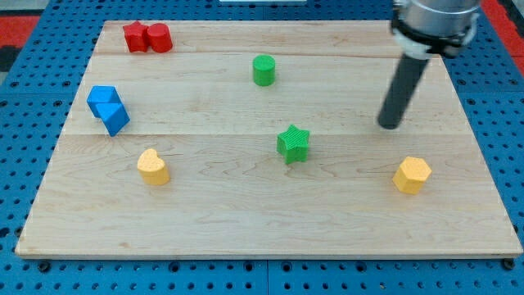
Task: Place the yellow heart below the green star
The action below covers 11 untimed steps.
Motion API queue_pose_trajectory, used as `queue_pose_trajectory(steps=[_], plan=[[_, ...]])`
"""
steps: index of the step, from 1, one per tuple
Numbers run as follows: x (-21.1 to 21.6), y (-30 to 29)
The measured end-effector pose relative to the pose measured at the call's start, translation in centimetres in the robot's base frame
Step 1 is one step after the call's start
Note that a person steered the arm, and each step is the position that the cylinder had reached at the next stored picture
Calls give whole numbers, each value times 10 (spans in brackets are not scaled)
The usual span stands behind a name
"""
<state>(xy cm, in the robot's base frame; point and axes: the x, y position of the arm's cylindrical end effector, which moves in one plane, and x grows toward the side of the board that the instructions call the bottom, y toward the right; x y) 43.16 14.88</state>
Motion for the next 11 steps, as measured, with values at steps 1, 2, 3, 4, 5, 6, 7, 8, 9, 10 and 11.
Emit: queue_pose_trajectory(steps=[1, 2, 3, 4, 5, 6, 7, 8, 9, 10, 11], plan=[[-3, -98], [-43, -176], [-33, -254], [21, -275], [30, -328], [68, -309], [60, -264], [76, -256], [79, -277], [116, -306], [98, -232]])
